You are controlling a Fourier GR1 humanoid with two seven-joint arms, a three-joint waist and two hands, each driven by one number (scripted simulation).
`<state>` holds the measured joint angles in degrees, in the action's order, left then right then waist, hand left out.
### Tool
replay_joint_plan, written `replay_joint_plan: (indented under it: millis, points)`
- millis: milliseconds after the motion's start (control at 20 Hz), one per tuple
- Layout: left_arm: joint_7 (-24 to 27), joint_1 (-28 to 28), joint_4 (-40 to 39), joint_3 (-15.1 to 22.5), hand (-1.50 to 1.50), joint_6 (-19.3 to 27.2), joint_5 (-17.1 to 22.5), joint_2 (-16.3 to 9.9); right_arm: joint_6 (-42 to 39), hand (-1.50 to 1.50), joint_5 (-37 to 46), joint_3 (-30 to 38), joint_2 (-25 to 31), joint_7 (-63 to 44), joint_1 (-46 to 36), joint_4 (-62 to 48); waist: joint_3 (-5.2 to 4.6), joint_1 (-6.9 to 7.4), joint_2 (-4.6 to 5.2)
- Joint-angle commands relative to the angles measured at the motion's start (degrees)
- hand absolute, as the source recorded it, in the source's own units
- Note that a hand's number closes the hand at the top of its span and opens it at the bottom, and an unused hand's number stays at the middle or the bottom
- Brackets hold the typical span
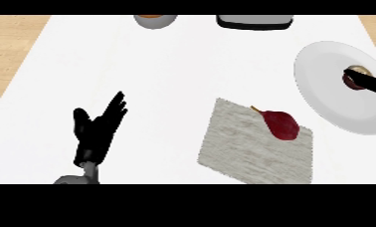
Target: Pick the cupcake from the placemat and place it in the plate
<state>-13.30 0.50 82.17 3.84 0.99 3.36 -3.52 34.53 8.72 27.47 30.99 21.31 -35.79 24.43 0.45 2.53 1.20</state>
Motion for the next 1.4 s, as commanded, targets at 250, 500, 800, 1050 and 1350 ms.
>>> replay_joint_plan:
  millis: [250, 500, 800, 1050, 1350]
  points:
    - [3.3, -1.2, -1.9, -1.0, 0.00, -0.4, -0.1, -0.3, -8.9, -1.50, -11.3, 10.8, -0.2, 14.3, 1.6, -5.5, -0.26, -1.08, -0.61]
    - [-0.5, 0.2, -1.2, -2.5, 0.00, -0.1, 1.0, -1.0, -26.4, -1.50, -14.1, 11.1, 5.0, 16.3, 9.2, -5.2, -0.34, -2.16, -0.96]
    - [3.1, 0.8, -4.9, -2.3, 0.00, 0.5, -0.4, 0.4, -32.6, -1.50, -13.7, 7.3, 1.4, 19.8, 17.3, -1.2, -0.51, -3.17, -1.30]
    - [-0.6, -2.3, 2.0, -3.2, 0.00, -0.2, 1.1, -1.3, -32.5, -1.50, -13.8, 4.4, 1.9, 15.3, 25.7, 8.9, -0.58, -3.29, -1.51]
    - [0.6, 2.8, -3.7, -4.3, 0.00, -0.1, 0.7, -0.6, -28.7, -1.50, -14.2, 0.6, -3.8, 7.0, 35.3, 27.4, -0.58, -3.33, -1.35]
